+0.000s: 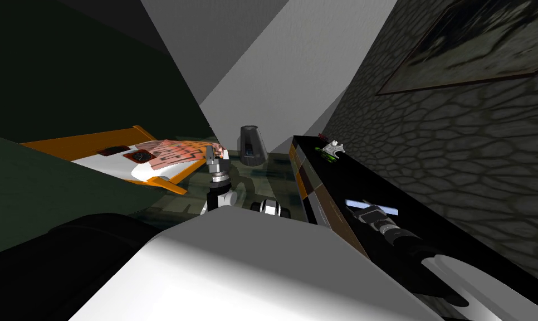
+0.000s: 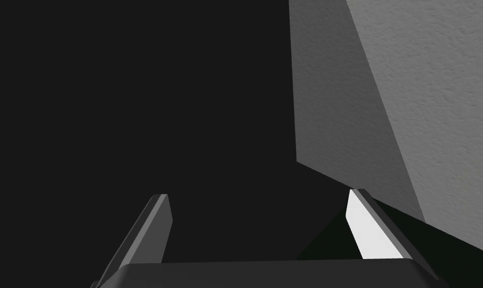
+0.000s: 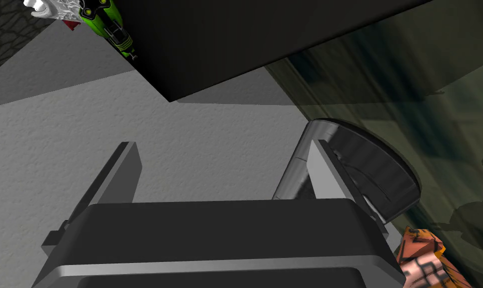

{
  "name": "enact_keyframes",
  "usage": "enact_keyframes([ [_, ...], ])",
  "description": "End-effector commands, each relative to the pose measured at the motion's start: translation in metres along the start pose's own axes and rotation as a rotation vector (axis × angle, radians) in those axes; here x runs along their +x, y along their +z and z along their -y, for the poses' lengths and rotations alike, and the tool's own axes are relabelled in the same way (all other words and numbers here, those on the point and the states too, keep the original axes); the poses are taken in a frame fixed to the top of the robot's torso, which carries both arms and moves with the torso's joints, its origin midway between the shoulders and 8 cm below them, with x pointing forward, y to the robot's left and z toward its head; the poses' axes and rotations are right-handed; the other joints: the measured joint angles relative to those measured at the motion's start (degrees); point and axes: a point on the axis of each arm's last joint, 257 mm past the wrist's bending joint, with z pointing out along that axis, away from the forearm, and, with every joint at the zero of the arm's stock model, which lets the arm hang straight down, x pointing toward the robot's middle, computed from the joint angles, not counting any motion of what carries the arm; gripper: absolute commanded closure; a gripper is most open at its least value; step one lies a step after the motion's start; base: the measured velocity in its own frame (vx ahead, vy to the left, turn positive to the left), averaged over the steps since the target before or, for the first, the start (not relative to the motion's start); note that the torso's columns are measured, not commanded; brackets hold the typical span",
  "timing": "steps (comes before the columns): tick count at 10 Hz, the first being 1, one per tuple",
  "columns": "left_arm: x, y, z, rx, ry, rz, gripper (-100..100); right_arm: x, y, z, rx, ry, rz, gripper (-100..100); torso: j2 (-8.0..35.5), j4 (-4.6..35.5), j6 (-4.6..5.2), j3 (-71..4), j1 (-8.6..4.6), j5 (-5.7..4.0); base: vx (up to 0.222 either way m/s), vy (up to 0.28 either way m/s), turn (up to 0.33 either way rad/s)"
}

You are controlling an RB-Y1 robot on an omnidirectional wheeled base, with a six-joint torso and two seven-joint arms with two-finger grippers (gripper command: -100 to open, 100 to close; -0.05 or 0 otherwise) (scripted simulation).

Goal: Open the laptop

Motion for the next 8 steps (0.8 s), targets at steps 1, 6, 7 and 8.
enact_keyframes([
  [1, 0.0, 0.0, 0.0, 0.0, 0.0, 0.0, 0, -0.027, 0.006, 0.005, 0.027, 0.006, 0.058, -100, 0.0, 0.0, 0.0, 0.0, -0.02, 0.0, -0.111, -0.023, 0.005],
  [6, 0.0, 0.0, 0.0, 0.0, 0.0, 0.0, 0, -0.043, 0.019, -0.02, 0.051, 0.048, 0.095, -100, -0.1, 0.0, -0.02, -0.1, -0.25, -0.07, -0.075, -0.124, 0.111],
  [7, 0.0, 0.0, 0.0, 0.0, 0.0, 0.0, 0, -0.039, 0.02, -0.03, 0.047, 0.058, 0.084, -100, -0.2, -0.1, 0.03, -0.1, -0.11, -0.04, -0.033, -0.166, 0.138],
  [8, 0.0, 0.0, 0.0, 0.0, 0.0, 0.0, 0, -0.032, 0.021, -0.04, 0.04, 0.068, 0.071, -100, -0.2, -0.1, 0.0, -0.1, 0.11, 0.03, -0.019, -0.202, 0.197],
])
